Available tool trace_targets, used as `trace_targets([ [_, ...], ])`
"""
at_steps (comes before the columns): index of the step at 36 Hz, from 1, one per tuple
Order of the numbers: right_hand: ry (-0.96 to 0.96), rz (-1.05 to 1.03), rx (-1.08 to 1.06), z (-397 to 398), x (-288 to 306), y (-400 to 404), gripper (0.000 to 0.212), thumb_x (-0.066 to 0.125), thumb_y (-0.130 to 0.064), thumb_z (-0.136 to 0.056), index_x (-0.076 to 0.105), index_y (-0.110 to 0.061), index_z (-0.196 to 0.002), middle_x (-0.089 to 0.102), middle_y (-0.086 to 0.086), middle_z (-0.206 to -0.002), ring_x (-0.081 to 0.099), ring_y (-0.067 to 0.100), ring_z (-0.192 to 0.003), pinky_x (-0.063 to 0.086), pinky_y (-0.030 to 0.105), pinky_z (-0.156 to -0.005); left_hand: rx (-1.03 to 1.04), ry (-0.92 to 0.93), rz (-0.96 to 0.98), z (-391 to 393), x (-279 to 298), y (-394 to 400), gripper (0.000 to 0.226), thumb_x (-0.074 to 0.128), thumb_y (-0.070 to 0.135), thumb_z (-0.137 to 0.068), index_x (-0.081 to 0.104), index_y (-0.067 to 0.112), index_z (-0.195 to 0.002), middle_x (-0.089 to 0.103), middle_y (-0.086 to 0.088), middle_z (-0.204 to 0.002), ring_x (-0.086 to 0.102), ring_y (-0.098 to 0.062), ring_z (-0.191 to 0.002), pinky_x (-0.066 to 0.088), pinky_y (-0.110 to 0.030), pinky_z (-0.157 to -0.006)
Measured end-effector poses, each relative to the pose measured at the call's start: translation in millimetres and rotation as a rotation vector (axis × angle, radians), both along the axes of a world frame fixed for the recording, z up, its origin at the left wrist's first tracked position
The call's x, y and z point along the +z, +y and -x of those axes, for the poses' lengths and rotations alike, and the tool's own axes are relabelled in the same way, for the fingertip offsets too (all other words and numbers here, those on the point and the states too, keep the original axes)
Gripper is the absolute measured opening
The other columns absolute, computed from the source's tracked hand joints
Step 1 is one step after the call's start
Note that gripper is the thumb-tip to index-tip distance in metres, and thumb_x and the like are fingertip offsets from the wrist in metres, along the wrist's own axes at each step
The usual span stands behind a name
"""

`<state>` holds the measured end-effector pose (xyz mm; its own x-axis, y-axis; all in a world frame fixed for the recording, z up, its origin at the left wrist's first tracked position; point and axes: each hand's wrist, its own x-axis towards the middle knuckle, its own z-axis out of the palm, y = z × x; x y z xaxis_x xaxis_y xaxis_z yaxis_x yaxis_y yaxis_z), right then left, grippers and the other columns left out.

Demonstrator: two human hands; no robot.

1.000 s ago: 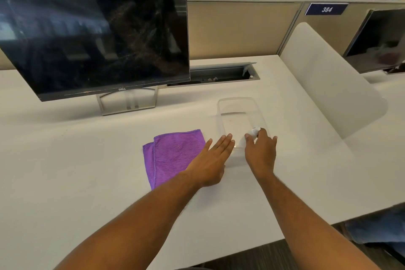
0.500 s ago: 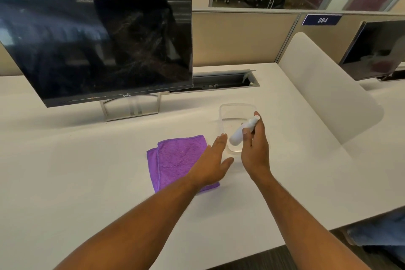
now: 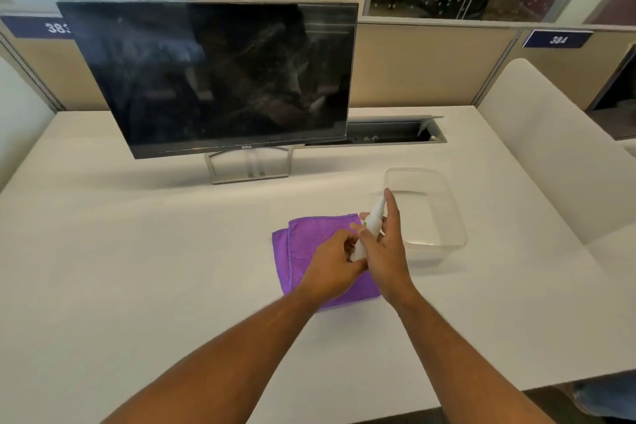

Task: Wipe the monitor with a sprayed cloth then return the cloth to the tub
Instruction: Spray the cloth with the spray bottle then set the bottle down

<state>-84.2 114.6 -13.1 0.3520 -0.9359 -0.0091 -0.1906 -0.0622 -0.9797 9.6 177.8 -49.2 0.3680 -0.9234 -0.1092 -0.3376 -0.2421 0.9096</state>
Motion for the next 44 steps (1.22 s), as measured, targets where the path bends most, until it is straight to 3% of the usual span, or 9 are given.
trace_targets([
  [8,0.0,-0.1,0.044,-7,-14,13,0.085,0.072,-0.026,-0.095,0.022,-0.078,-0.139,0.049,-0.012,-0.141,0.068,0.009,-0.106,0.056,0.014,-0.067,0.025,0.051,-0.036,-12,-5,19,0.049,0.085,0.049,-0.076,0.057,0.034,-0.113,0.065,0.02,-0.096,0.062,0.005,-0.086,0.05,-0.01,-0.068],
  [14,0.177,-0.017,0.084,3,-18,18,0.082,0.067,-0.025,-0.099,0.017,-0.071,-0.146,0.046,-0.003,-0.153,0.067,0.021,-0.112,0.063,0.04,-0.088,-0.18,-0.109,-0.082,-35,-16,36,0.045,0.079,0.058,-0.079,0.058,0.038,-0.114,0.06,0.023,-0.107,0.058,0.006,-0.1,0.048,-0.012,-0.081],
  [18,0.236,0.023,0.173,15,-27,24,0.08,0.061,-0.021,-0.1,0.019,-0.068,-0.149,0.053,-0.013,-0.146,0.076,0.021,-0.076,0.065,0.041,-0.069,-0.15,-0.449,-0.108,-63,-31,49,0.06,0.075,0.053,-0.085,0.056,0.025,-0.134,0.053,0.005,-0.14,0.05,-0.016,-0.129,0.043,-0.031,-0.104],
  [19,0.274,0.046,0.184,16,-29,27,0.079,0.061,-0.021,-0.1,0.019,-0.066,-0.151,0.049,-0.017,-0.15,0.076,0.019,-0.082,0.065,0.038,-0.069,-0.151,-0.505,-0.164,-70,-33,51,0.069,0.073,0.053,-0.086,0.05,0.023,-0.143,0.043,0.001,-0.154,0.041,-0.02,-0.141,0.036,-0.036,-0.112],
  [22,0.431,0.179,0.193,20,-38,31,0.072,0.059,-0.029,-0.101,0.02,-0.054,-0.157,0.034,-0.031,-0.155,0.05,-0.002,-0.129,0.048,0.029,-0.104,-0.238,-0.584,-0.357,-85,-40,55,0.094,0.066,0.058,-0.089,0.02,0.021,-0.162,0.006,-0.002,-0.171,0.007,-0.022,-0.157,0.014,-0.047,-0.124],
  [24,0.491,0.22,0.196,22,-45,32,0.065,0.054,-0.037,-0.103,0.02,-0.054,-0.156,0.041,-0.027,-0.146,0.043,-0.008,-0.127,0.037,0.023,-0.108,-0.307,-0.579,-0.424,-89,-42,56,0.101,0.062,0.06,-0.092,0.003,0.02,-0.164,-0.009,-0.002,-0.171,-0.006,-0.023,-0.158,0.006,-0.051,-0.124],
  [28,0.594,0.206,0.18,23,-53,33,0.056,0.043,-0.046,-0.105,0.015,-0.063,-0.151,0.048,-0.014,-0.136,0.05,0.003,-0.112,0.044,0.028,-0.096,-0.351,-0.563,-0.449,-88,-44,53,0.103,0.06,0.058,-0.094,-0.007,0.019,-0.163,-0.016,-0.003,-0.17,-0.01,-0.024,-0.157,0.002,-0.051,-0.124],
  [38,0.61,0.183,0.192,20,-49,29,0.066,0.054,-0.027,-0.103,0.017,-0.046,-0.154,0.049,-0.009,-0.15,0.063,0.022,-0.118,0.054,0.037,-0.097,-0.376,-0.579,-0.446,-91,-51,53,0.107,0.057,0.062,-0.094,-0.013,0.02,-0.162,-0.019,-0.002,-0.169,-0.012,-0.023,-0.157,0.0,-0.051,-0.125],
  [44,0.713,0.235,0.237,17,-42,30,0.081,0.045,-0.024,-0.103,-0.004,-0.063,-0.153,0.057,-0.006,-0.084,0.061,0.012,-0.075,0.046,0.018,-0.063,-0.37,-0.609,-0.439,-93,-52,53,0.109,0.057,0.066,-0.092,-0.013,0.02,-0.162,-0.016,-0.002,-0.17,-0.01,-0.022,-0.157,-0.004,-0.051,-0.123],
])
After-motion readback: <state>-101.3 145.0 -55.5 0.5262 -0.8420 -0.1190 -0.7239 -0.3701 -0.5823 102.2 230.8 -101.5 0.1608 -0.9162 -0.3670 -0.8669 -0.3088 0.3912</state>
